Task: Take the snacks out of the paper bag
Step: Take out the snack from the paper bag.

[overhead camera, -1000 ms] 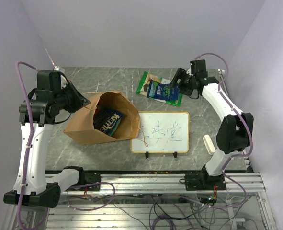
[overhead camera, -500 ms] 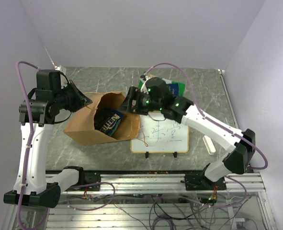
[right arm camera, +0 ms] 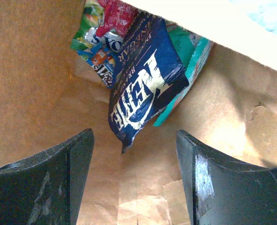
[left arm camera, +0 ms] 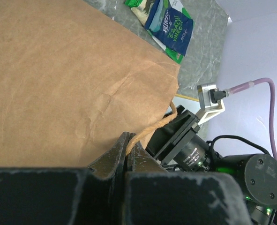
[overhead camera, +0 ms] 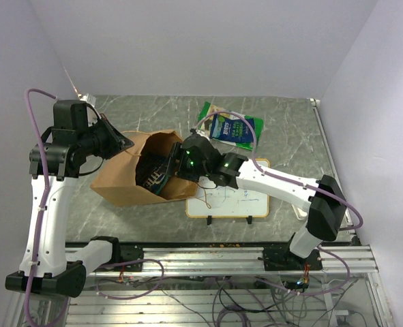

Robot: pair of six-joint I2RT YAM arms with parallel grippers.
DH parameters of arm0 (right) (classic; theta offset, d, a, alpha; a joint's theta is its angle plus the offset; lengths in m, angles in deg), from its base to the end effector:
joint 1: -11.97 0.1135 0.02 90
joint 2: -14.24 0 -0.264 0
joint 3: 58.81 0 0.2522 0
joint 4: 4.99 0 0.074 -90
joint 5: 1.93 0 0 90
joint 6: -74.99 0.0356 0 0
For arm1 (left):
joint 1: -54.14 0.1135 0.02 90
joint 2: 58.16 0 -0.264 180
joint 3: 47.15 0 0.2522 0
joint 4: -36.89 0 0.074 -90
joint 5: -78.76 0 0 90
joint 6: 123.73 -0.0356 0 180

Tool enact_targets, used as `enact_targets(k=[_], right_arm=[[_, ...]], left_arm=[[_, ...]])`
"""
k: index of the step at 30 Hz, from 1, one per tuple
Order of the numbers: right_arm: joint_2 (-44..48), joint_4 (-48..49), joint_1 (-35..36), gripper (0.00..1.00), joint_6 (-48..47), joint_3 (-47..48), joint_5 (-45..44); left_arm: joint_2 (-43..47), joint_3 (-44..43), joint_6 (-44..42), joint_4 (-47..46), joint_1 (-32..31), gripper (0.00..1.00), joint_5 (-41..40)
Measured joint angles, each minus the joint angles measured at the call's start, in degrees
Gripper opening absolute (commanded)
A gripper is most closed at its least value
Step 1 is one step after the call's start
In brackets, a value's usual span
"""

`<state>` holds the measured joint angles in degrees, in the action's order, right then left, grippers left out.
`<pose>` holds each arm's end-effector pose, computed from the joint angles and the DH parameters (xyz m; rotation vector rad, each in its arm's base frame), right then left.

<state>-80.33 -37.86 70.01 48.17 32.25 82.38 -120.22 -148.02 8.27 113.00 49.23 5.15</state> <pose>0.2046 0.3213 0.2963 0.1689 2.4098 1.0045 0.1773 -0.0253 0.4393 -0.5747 2.2279 -0.7557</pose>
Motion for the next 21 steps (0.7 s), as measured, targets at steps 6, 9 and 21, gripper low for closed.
enact_targets(k=[6, 9, 21], right_arm=[[-4.2, 1.09, -0.02, 0.61, 4.09, 1.7, 0.17], [-8.94, 1.44, 0.0, 0.57, 5.86, 4.31, 0.48], [-15.12, 4.17, 0.28, 0.05, 8.61, 9.11, -0.52]], left_arm=[[0.81, 0.28, 0.07, -0.33, 0.0, 0.07, 1.07], [0.96, 0.31, 0.26, -0.42, 0.0, 0.07, 2.1], [1.51, 0.07, 0.13, 0.35, 0.0, 0.07, 2.43]])
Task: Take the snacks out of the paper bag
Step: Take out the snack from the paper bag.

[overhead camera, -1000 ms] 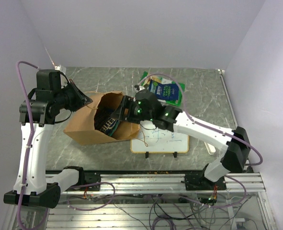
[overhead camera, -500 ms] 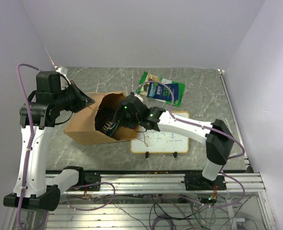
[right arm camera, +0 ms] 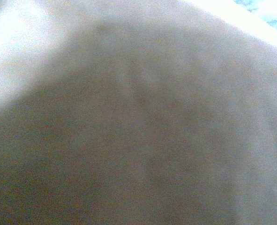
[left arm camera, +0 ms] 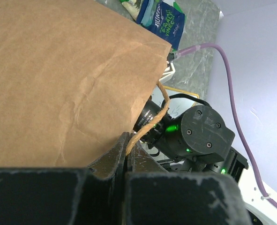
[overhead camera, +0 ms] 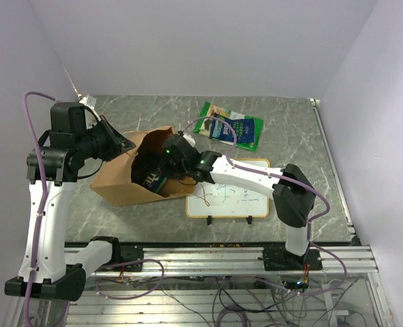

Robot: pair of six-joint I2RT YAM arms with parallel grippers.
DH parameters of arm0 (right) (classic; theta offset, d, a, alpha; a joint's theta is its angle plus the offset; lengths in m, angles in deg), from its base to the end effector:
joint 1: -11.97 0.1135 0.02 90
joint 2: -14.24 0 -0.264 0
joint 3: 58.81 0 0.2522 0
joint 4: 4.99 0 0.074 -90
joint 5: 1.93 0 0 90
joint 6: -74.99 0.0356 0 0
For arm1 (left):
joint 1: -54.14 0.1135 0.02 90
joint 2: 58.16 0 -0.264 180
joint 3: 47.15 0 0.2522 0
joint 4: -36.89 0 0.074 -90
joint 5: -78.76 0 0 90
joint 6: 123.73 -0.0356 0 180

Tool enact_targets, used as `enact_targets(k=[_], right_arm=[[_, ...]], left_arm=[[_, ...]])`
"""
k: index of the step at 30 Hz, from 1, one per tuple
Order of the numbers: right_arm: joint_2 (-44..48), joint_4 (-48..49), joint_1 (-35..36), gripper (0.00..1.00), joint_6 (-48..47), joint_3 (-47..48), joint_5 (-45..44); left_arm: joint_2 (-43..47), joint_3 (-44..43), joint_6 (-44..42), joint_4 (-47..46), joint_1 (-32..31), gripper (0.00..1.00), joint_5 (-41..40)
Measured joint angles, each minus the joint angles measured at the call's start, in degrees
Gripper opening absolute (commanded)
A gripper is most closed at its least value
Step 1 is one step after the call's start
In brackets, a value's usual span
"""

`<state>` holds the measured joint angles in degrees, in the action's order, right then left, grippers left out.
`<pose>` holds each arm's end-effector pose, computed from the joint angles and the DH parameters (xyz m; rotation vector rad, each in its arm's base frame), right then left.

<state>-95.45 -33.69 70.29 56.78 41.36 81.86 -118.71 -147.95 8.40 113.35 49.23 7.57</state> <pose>0.2363 0.3755 0.2527 0.3548 2.4492 1.0321 0.1680 -0.0260 0.4427 -0.5456 2.2199 -0.8071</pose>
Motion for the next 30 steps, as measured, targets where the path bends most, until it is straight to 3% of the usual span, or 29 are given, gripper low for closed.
enact_targets(k=[1, 9, 19, 30], right_arm=[[0.0, 0.35, 0.02, 0.0, -0.46, 0.15, 0.09], [1.73, 0.37, 0.02, 0.0, -6.23, 0.63, 1.11], [15.85, 3.39, -1.14, 0.0, -16.94, 0.15, 7.61], [27.63, 3.96, -12.46, 0.0, -28.44, -2.62, 19.47]], left_arm=[[0.26, 0.0, -0.13, 0.09, 0.0, 0.07, -0.07], [0.81, -1.27, -1.77, 1.9, 0.0, 0.07, -3.28], [0.13, -4.09, -4.2, 3.61, 0.0, 0.07, -8.44], [-0.9, -4.09, -4.46, 3.61, 0.0, 0.07, -10.99]])
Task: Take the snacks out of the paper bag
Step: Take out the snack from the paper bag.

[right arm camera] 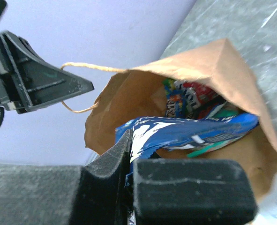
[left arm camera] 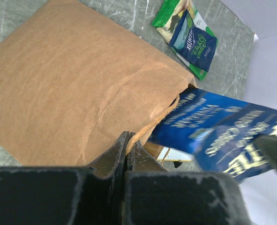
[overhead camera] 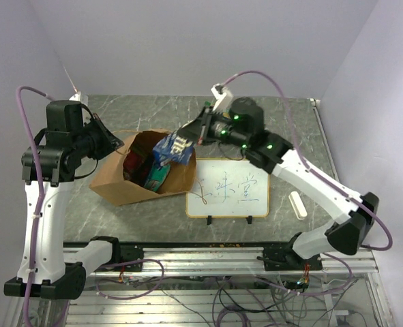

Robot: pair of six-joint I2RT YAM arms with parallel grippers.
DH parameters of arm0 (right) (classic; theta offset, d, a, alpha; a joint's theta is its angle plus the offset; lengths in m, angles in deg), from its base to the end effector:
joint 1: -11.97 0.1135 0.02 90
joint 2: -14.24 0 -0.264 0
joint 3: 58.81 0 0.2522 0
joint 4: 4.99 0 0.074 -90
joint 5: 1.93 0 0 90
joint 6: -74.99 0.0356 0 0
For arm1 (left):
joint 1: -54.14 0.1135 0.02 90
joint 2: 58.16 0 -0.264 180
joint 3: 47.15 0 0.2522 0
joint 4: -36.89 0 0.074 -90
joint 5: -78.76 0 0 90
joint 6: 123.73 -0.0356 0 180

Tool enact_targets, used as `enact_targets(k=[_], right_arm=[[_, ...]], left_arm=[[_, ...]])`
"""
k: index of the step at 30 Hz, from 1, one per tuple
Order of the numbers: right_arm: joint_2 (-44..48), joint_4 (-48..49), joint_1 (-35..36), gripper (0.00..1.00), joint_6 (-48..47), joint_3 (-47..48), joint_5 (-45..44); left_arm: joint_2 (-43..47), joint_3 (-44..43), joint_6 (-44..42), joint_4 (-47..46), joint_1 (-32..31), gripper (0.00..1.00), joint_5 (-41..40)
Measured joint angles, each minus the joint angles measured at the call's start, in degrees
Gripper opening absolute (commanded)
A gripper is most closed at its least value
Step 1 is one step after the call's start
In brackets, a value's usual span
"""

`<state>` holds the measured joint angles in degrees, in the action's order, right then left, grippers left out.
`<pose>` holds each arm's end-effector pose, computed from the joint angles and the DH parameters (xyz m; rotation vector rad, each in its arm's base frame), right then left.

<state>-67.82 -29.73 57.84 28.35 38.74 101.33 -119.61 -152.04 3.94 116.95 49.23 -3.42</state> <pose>0.2266 0.2453 0.4249 -0.2315 1.9131 1.3039 0.1636 -0.0189 0.4536 -0.5628 2.1899 -0.5564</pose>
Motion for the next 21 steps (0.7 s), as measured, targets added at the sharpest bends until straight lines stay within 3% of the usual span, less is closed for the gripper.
enact_targets(k=[11, 21], right_arm=[[0.24, -5.7, -18.34, 0.0, -9.25, 10.95, 0.96], [-16.98, -18.36, -34.58, 0.0, -12.5, 17.42, 1.79]], left_arm=[[-2.12, 0.0, -0.2, 0.02, 0.0, 0.07, -2.29], [-4.04, -2.97, -0.17, 1.33, 0.0, 0.07, -3.39]])
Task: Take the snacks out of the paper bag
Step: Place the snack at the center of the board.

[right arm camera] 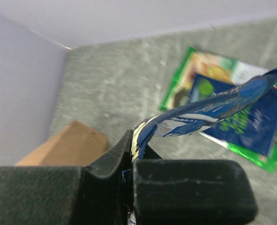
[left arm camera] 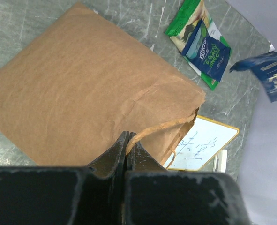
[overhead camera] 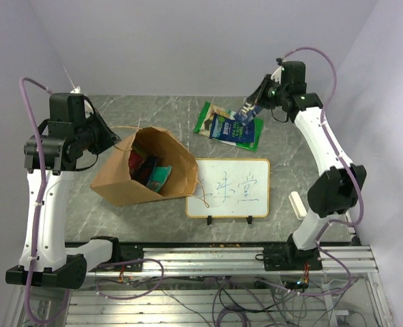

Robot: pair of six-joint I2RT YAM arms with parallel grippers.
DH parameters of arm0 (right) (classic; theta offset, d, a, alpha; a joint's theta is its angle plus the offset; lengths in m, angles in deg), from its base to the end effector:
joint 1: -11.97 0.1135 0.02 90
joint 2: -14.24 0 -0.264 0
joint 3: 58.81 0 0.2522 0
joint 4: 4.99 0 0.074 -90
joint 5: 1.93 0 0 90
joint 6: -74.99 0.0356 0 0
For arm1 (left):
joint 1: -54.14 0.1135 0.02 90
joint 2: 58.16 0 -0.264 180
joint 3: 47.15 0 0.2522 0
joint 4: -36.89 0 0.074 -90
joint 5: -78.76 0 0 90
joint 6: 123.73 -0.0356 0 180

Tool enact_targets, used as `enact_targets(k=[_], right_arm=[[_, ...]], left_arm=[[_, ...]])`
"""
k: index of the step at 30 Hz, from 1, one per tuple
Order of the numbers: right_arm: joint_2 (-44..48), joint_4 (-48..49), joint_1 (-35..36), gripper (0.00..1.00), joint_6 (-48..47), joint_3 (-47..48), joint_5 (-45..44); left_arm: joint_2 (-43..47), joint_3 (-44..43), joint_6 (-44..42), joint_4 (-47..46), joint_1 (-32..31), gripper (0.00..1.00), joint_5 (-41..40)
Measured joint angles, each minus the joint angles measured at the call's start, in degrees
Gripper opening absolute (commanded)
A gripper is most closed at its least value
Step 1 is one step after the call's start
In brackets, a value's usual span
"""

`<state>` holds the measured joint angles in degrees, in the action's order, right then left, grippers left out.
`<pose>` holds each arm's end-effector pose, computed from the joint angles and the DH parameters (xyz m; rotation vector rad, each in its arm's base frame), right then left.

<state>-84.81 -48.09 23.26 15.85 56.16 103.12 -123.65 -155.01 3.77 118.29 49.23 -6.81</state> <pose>0.3909 0.0875 0.3939 0.1899 2.0979 0.7199 0.1810 -0.0183 0.4547 -0.6032 2.2142 -0.4783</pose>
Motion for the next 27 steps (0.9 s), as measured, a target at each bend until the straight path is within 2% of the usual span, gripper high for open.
enact_targets(k=[6, 13, 20, 27], right_arm=[[-9.46, -11.8, -4.59, 0.0, -4.46, 4.7, -1.03], [-14.38, -20.28, -4.42, 0.0, -8.9, 11.56, -2.67], [-22.91, -22.14, -3.98, 0.01, -8.81, 16.46, -0.74], [-29.68, -19.21, -0.92, 0.08, -5.95, 17.42, 4.31]], left_arm=[[-0.98, -2.27, -0.07, 1.16, 0.0, 0.07, -1.25], [-2.8, -2.78, -0.11, 1.51, 0.0, 0.07, -1.73], [-4.26, -5.18, -0.55, 2.43, 0.0, 0.07, -2.69], [-5.35, -7.61, -0.68, 3.65, 0.0, 0.07, -3.98]])
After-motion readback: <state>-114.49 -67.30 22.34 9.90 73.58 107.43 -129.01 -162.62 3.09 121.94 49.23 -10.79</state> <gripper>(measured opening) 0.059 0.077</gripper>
